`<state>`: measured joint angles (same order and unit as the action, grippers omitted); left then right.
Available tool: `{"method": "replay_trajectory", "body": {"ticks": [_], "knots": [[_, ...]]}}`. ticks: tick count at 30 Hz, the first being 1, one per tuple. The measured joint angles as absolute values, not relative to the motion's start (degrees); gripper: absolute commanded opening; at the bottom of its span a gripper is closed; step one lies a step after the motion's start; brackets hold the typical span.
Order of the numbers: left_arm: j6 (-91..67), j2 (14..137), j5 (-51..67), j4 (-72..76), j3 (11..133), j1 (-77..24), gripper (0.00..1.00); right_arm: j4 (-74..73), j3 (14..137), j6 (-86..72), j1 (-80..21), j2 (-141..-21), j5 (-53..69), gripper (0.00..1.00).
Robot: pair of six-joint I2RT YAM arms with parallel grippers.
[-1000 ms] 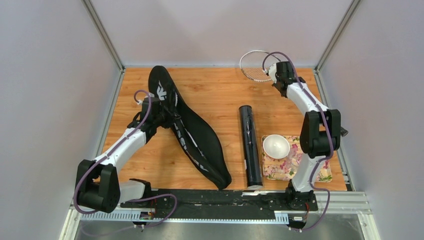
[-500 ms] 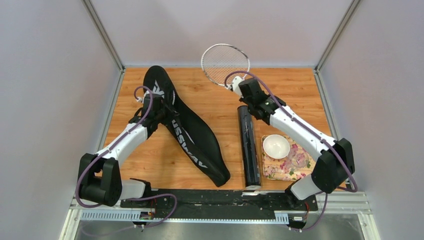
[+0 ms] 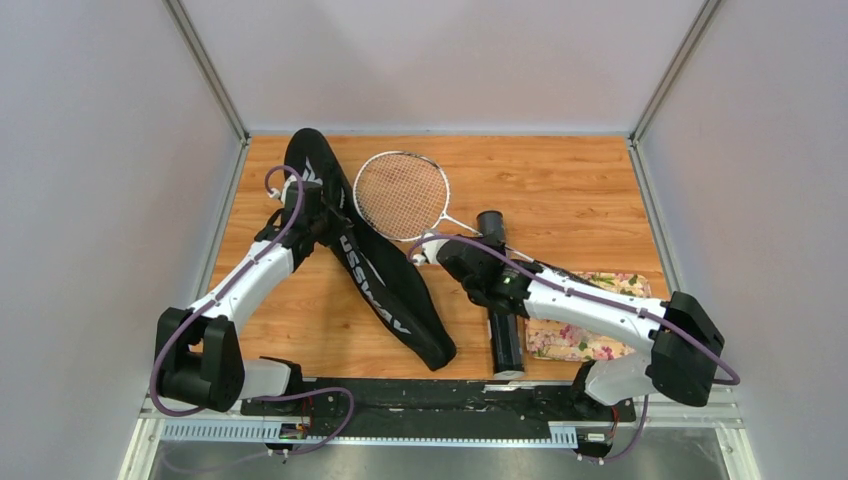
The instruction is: Pack up the badminton gear
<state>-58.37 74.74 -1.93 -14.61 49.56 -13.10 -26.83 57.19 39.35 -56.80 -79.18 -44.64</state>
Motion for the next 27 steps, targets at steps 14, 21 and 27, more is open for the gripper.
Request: {"method": "replay_trajectory", "body": {"ticks": [14,21,27], "knots": [[-58.2,76.9,-3.2,-21.2,55.1,-13.1,0.00,-17.3,50.2,47.0,-65.8,-71.9,-56.1,0.00],[-58.5,79.4,-3.7,-22.9,58.0,-13.1,0.00,-15.8,48.0,49.6,-67.3,-71.2,-57.0,0.00],[-58.6,79.7,-3.8,-23.4,58.0,-13.1,0.00,-15.4,46.6,50.6,-67.6,-73.1,-56.6,0.00]]}}
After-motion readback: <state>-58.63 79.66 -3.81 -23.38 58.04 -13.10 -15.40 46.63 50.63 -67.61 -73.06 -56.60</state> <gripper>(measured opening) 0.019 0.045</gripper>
